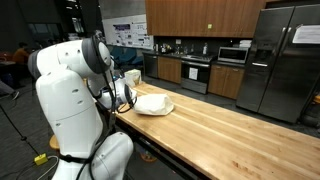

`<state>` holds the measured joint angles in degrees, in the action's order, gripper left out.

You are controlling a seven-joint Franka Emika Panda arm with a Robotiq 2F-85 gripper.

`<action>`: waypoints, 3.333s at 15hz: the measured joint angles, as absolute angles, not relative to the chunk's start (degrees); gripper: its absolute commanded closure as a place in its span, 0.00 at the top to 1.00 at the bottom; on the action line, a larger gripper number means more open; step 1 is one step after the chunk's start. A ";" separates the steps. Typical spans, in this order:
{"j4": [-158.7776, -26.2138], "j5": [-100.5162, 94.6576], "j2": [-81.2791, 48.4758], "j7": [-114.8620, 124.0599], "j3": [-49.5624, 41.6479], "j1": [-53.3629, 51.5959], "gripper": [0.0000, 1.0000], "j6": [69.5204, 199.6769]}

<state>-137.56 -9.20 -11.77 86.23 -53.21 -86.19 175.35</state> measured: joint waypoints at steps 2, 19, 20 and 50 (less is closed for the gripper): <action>-137.09 -9.23 -11.83 84.10 -50.78 -86.40 0.01 178.42; -132.42 -0.95 -29.01 80.08 -60.64 -90.86 0.01 189.61; -133.39 6.60 -28.99 74.86 -63.86 -97.58 0.06 186.54; -133.36 15.09 -29.79 65.61 -62.89 -96.51 0.01 179.08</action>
